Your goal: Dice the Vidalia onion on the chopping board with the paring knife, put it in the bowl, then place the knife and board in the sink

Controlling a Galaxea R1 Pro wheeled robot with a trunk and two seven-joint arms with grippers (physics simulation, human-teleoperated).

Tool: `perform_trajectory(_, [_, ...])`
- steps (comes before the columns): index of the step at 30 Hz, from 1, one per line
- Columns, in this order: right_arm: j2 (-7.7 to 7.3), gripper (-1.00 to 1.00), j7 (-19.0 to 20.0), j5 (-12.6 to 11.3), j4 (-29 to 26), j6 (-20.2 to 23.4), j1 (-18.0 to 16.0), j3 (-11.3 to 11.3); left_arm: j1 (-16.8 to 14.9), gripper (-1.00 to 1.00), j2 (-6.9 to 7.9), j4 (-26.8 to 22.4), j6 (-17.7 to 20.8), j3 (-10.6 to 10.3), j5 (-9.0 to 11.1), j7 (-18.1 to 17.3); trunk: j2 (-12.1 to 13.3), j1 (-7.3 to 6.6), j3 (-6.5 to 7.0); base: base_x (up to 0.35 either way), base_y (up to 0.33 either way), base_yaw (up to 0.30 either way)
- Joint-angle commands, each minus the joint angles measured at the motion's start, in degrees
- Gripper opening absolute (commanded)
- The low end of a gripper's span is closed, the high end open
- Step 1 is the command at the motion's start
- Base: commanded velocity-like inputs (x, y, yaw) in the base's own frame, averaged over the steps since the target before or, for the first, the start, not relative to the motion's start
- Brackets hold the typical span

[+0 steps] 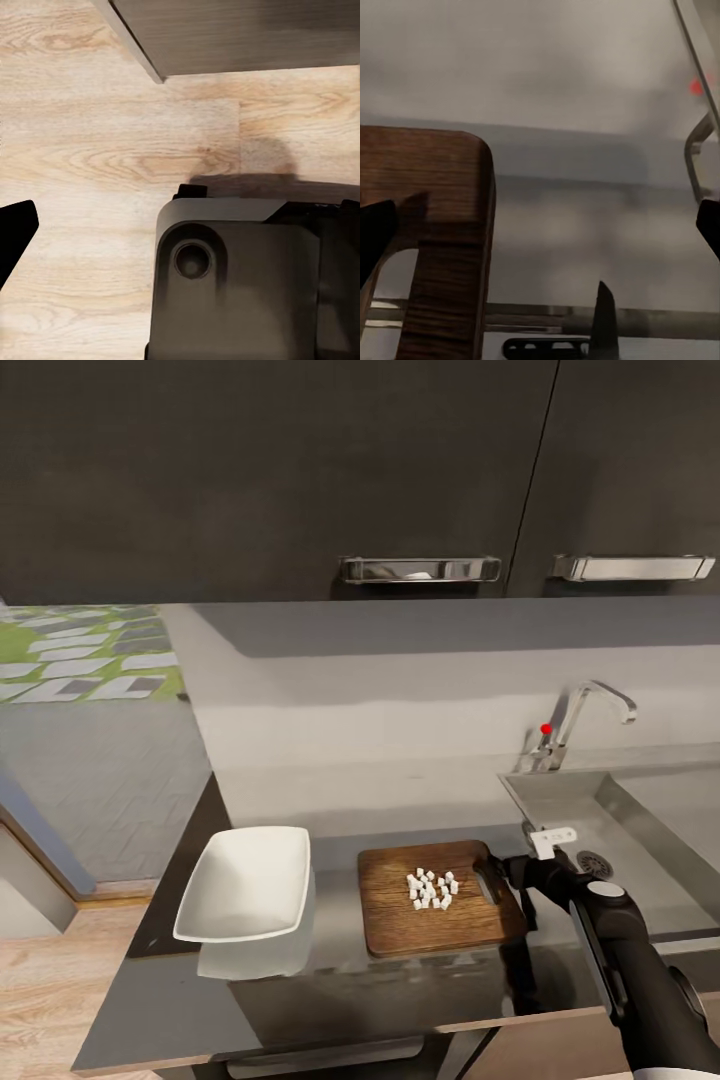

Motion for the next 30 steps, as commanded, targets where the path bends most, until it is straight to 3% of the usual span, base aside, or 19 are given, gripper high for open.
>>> perform_trajectory(1, [0.02, 1.0, 0.51, 0.6, -0.04, 0.23, -0.04, -0.06, -0.11, 1.0, -0.04, 0.25, -0.42, -0.51, 0.57, 0.07, -0.07, 0.02, -0.08, 0.0, 0.017, 0.0])
perform_trajectory(30, [0.08, 1.0, 0.24, 0.68, 4.49, 0.02, -0.04, 0.13, -0.11, 1.0, -0.08, 0.25, -0.39, -0.51, 0.57, 0.07, -0.07, 0.02, -0.08, 0.0, 0.001, 0.0])
